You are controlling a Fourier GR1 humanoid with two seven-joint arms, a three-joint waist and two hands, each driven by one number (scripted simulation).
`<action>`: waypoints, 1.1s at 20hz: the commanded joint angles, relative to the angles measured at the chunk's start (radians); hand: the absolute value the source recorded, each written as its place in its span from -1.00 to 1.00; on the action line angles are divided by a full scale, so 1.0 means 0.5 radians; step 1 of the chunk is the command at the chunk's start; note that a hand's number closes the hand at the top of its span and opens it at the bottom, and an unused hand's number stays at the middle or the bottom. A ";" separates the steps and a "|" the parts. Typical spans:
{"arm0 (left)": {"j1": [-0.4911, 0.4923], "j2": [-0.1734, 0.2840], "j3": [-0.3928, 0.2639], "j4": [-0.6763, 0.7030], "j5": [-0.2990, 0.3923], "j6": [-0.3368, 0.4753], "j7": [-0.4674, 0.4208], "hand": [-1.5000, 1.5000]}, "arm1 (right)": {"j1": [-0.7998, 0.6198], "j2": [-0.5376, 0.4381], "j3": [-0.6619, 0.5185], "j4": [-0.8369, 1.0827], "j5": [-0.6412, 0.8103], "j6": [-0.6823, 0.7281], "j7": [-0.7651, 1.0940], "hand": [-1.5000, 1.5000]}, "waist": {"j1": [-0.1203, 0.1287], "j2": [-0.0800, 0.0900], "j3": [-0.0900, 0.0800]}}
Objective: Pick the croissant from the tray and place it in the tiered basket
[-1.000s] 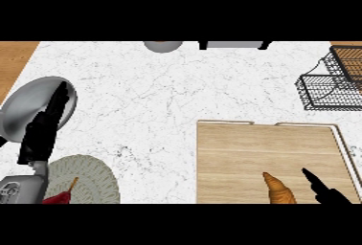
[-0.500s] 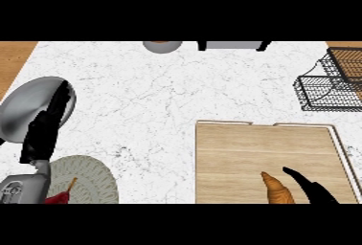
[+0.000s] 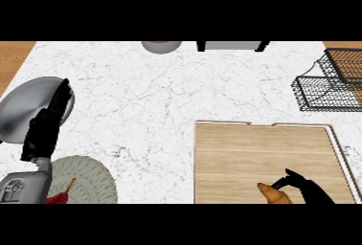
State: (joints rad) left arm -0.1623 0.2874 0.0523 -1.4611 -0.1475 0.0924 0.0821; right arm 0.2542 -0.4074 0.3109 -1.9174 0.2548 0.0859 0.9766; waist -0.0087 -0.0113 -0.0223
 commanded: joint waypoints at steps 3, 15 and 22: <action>0.026 -0.019 -0.031 -0.090 -0.044 0.006 0.082 0.00 | 0.113 0.159 -0.014 -0.103 -0.099 -0.070 -0.016 1.00 | 0.008 0.017 0.045; -0.055 -0.001 0.022 0.102 -0.021 -0.052 -0.066 0.00 | -0.764 0.016 0.175 0.043 0.541 -0.005 -0.602 1.00 | 0.060 0.028 0.045; 0.135 -0.047 0.004 0.033 -0.039 -0.024 -0.122 0.00 | -0.858 -0.034 -0.192 -0.343 0.653 -0.261 -0.618 1.00 | 0.009 0.011 0.044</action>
State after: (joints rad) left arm -0.1470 0.2736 0.0613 -1.4374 -0.1598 0.0772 0.0412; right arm -0.1437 -0.3984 0.2868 -1.9958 0.5417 -0.0017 0.6820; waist 0.0078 -0.0020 -0.0002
